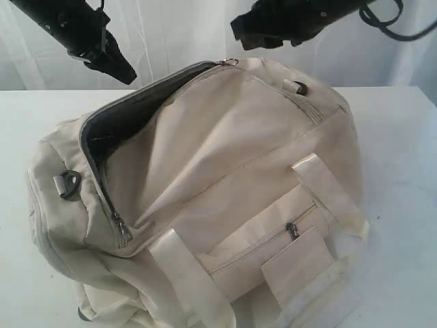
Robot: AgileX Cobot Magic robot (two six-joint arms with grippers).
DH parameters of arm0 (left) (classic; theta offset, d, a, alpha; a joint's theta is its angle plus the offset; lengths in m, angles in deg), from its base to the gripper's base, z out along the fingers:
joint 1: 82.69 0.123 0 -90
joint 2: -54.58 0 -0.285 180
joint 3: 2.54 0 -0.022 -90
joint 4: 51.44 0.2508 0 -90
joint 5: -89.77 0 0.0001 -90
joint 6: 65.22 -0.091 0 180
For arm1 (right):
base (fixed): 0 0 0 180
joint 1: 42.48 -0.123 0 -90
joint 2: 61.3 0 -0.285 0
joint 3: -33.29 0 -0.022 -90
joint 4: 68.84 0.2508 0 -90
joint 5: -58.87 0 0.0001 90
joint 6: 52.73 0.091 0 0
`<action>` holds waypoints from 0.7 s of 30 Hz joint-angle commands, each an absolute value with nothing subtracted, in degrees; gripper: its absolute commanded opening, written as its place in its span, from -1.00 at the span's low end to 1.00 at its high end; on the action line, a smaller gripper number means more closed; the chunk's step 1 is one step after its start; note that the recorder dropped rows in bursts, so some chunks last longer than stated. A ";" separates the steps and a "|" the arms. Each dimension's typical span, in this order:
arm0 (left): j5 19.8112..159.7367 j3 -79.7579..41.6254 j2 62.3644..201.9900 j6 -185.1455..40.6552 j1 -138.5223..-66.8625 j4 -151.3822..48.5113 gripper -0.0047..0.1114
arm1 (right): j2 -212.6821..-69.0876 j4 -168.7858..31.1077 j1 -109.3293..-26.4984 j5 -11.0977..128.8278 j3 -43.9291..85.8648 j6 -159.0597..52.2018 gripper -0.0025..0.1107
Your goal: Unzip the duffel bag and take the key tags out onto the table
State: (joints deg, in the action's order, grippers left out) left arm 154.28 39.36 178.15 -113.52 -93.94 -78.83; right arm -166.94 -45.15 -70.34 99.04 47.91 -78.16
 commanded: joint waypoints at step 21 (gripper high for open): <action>151.19 39.60 183.24 -119.64 -93.72 -87.58 0.17 | -188.70 -36.32 -66.22 101.80 68.01 -126.26 -0.15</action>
